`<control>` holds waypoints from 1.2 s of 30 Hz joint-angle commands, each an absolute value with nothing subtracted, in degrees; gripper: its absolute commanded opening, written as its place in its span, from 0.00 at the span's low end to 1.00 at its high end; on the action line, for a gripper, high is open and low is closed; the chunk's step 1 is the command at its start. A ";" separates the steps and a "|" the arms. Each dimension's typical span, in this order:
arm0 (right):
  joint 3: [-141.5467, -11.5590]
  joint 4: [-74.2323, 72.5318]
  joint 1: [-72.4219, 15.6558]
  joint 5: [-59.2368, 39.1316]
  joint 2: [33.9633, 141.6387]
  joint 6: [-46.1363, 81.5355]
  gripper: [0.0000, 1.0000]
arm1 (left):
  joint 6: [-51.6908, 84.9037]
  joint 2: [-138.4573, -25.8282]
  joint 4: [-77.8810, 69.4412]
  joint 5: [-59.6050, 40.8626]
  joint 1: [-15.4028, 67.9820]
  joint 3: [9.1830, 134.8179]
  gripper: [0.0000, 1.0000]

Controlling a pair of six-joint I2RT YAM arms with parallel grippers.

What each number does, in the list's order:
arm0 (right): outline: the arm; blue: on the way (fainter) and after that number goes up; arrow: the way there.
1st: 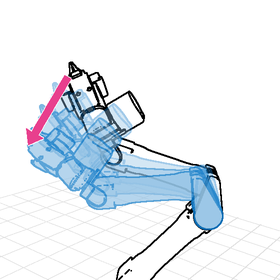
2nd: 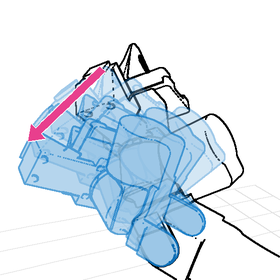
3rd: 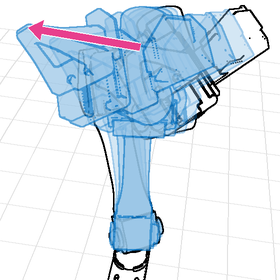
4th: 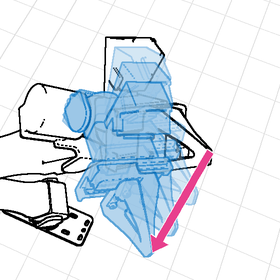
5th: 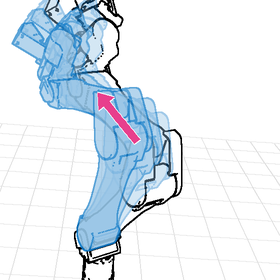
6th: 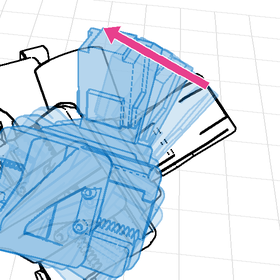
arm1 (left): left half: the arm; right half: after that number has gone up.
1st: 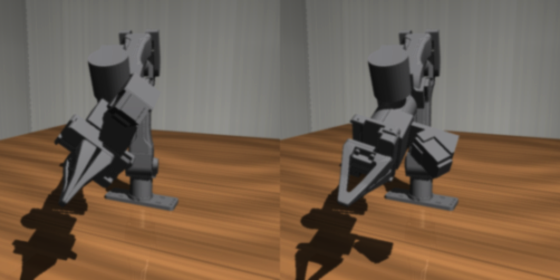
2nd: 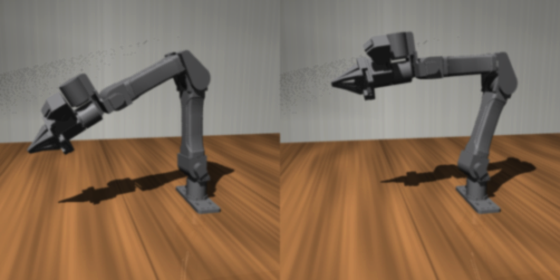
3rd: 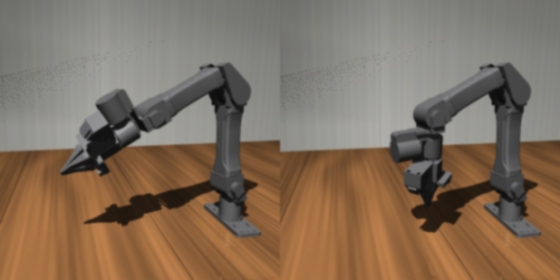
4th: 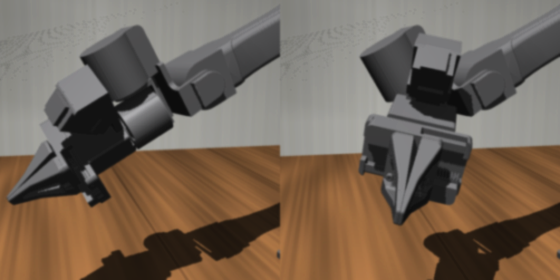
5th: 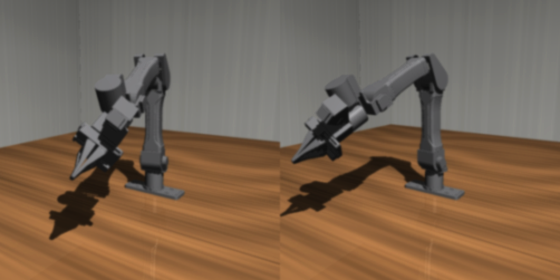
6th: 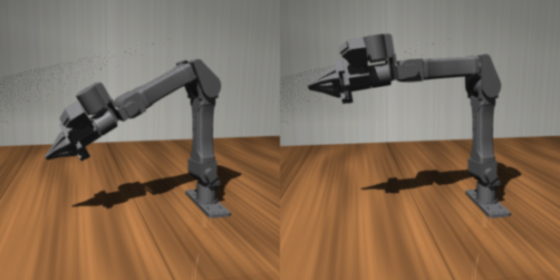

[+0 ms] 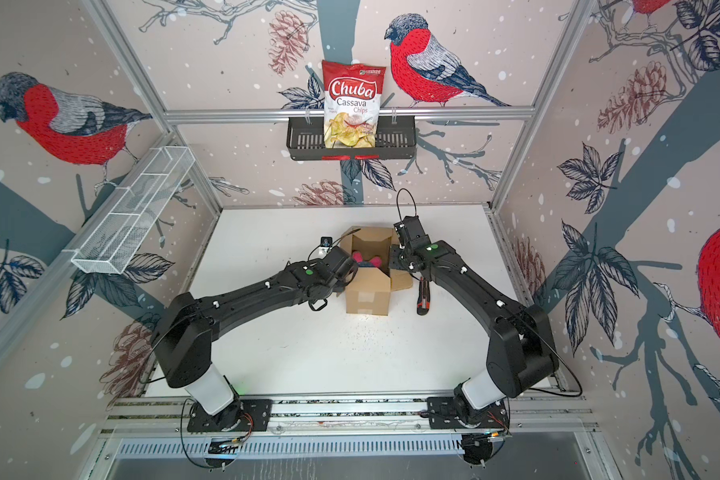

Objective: Unpack the express box
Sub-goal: 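Release the flaps and withdraw both grippers from the open box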

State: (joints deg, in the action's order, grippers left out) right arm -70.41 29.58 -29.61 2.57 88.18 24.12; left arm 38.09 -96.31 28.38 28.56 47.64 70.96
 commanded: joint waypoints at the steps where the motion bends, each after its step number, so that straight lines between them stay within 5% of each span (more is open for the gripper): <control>1: -70.09 33.57 -30.23 0.02 89.88 23.12 0.43 | 40.60 -94.66 13.83 21.33 47.50 67.75 0.58; 9: -73.19 35.30 -30.43 0.21 90.70 19.12 0.45 | 44.36 -87.14 9.17 18.48 47.37 59.54 0.58; 18: -79.79 40.69 -30.50 2.87 87.36 16.55 0.59 | 46.29 -74.56 12.03 17.99 47.37 51.27 0.58; 28: -79.01 44.35 -31.42 6.01 75.76 20.33 0.64 | 34.30 -69.37 15.43 17.41 38.16 59.86 0.54; 30: -76.60 45.21 -31.72 8.00 72.91 23.05 0.61 | 31.78 -71.98 13.80 13.71 34.22 62.33 0.47; 36: -68.65 46.41 -33.97 10.51 63.60 32.40 0.30 | 26.11 -83.23 7.12 2.26 23.87 67.89 0.23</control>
